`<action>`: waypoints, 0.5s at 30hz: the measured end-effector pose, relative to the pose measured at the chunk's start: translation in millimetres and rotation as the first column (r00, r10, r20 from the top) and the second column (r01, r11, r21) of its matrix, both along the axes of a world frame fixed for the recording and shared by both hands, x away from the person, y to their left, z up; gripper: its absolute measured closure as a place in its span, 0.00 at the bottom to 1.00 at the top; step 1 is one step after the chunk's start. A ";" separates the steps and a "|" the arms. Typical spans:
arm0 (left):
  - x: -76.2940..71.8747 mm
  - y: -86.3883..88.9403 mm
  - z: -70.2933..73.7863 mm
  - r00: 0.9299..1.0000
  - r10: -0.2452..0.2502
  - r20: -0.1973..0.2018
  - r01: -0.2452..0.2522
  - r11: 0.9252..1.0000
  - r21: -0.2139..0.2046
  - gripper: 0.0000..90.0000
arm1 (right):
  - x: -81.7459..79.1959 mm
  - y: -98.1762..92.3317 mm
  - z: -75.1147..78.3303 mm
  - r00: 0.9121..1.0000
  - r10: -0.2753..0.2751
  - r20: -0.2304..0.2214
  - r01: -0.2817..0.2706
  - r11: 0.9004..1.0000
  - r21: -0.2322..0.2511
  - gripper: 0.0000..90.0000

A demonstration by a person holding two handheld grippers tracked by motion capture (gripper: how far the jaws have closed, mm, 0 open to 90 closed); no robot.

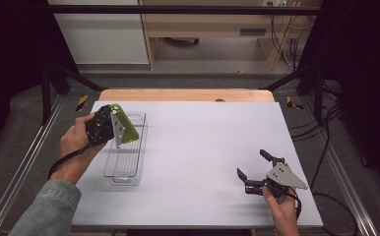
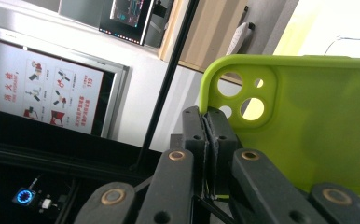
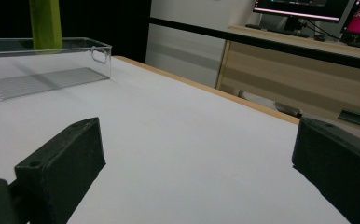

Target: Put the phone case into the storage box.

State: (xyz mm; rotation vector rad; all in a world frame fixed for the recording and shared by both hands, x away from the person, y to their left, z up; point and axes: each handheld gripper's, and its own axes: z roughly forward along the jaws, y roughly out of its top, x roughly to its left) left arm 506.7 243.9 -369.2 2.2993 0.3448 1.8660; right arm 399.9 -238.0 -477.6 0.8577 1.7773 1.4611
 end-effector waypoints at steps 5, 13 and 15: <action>5.0 -4.9 -2.5 1.000 -0.007 0.001 0.007 1.000 0.025 0.98 | 0.0 -0.4 0.1 1.000 0.003 0.004 -0.003 1.000 -0.005 0.03; 14.5 -13.0 -10.6 1.000 -0.006 -0.006 0.006 0.998 0.063 0.98 | 0.5 0.8 -0.8 1.000 0.010 -0.001 -0.010 1.000 -0.015 0.03; 16.1 -13.4 -11.2 1.000 -0.003 -0.006 0.003 0.998 0.066 0.98 | 0.0 0.8 -0.5 1.000 0.009 -0.001 -0.009 1.000 -0.012 0.03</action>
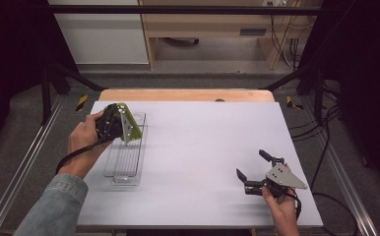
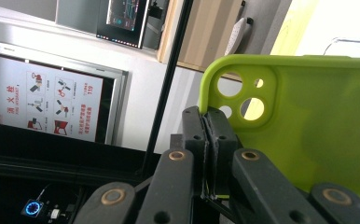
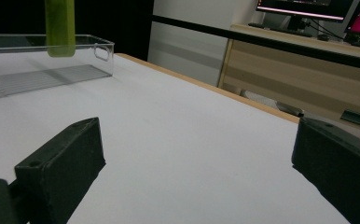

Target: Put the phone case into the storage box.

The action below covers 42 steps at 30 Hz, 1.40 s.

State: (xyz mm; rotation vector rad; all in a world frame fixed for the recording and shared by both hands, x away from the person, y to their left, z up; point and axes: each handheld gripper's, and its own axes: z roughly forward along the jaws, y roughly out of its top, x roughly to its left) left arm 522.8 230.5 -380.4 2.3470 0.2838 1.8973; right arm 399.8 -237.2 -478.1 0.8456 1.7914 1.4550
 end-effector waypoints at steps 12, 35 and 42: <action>5.6 -1.8 -2.7 1.000 0.004 0.003 -0.004 1.000 0.027 0.98 | 0.5 -0.4 -0.2 1.000 0.002 0.000 -0.002 1.000 -0.007 0.03; 12.7 -8.4 -10.1 1.000 0.005 0.001 -0.005 0.996 0.093 0.98 | -0.1 -0.2 -0.1 1.000 0.003 0.000 -0.003 1.000 -0.004 0.03; 14.5 -10.4 -14.1 1.000 0.003 -0.004 -0.002 0.994 0.113 0.98 | 0.3 -0.1 -0.3 1.000 0.004 0.002 -0.004 1.000 -0.006 0.03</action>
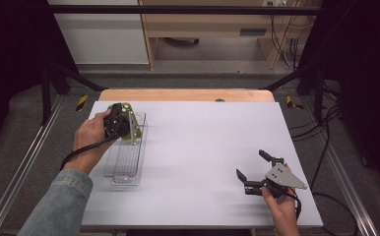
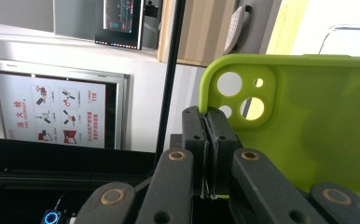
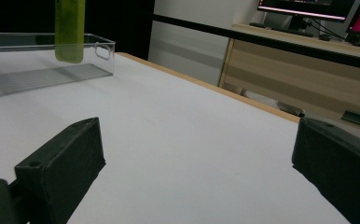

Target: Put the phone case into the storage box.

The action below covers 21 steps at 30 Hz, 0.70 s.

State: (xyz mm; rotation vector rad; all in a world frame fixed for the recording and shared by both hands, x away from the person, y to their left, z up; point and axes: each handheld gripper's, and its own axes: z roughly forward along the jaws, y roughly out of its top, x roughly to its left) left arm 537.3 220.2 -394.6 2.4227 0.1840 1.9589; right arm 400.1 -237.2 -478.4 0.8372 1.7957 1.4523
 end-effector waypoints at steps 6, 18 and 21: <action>2.8 0.5 -1.4 1.000 0.007 -0.004 -0.007 1.000 -0.003 0.98 | -0.1 -0.2 0.1 1.000 0.000 -0.001 0.000 1.000 0.000 0.03; 5.8 -2.6 -3.8 1.000 0.006 -0.007 -0.006 1.000 0.000 0.98 | 0.2 -0.3 0.0 1.000 0.001 -0.002 -0.001 1.000 0.001 0.03; 8.2 -2.8 -6.0 1.000 0.005 -0.007 -0.005 1.000 0.005 0.98 | -0.2 -0.6 0.3 1.000 -0.001 -0.003 0.001 1.000 0.004 0.03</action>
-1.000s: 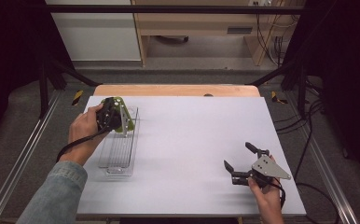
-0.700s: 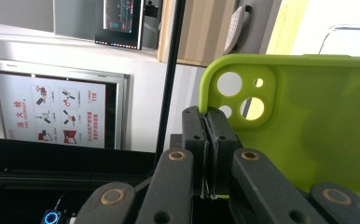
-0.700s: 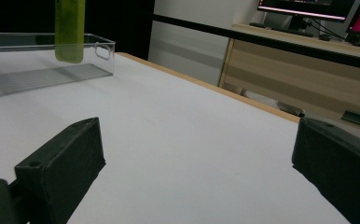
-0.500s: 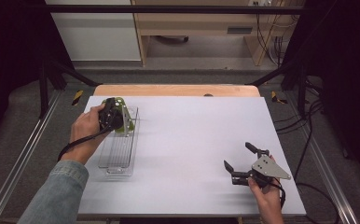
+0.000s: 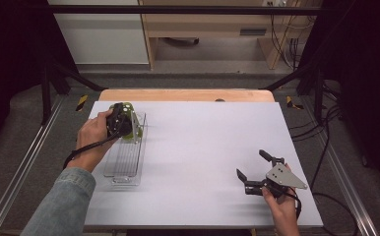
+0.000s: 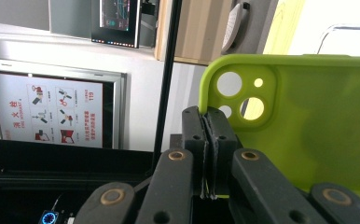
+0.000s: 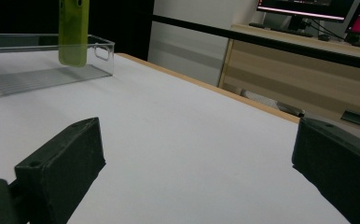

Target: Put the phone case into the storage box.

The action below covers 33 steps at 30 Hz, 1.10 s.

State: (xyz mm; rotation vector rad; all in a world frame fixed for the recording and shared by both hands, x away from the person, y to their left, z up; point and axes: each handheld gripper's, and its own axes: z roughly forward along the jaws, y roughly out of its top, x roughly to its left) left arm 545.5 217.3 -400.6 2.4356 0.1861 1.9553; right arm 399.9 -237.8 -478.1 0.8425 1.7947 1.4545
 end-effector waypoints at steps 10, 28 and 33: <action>4.2 -2.7 -3.5 1.000 0.003 -0.002 -0.003 1.000 0.008 0.98 | 0.3 0.0 -0.2 1.000 0.001 -0.001 -0.001 1.000 -0.001 0.03; 7.8 -3.8 -6.8 1.000 0.005 0.000 -0.005 1.000 0.029 0.97 | 0.4 -0.3 -0.3 1.000 0.002 -0.002 -0.002 1.000 0.000 0.03; 8.6 -2.0 -7.7 1.000 -0.001 0.007 0.001 1.000 0.028 0.97 | 0.3 -0.6 -0.3 1.000 0.001 -0.001 -0.001 1.000 0.002 0.03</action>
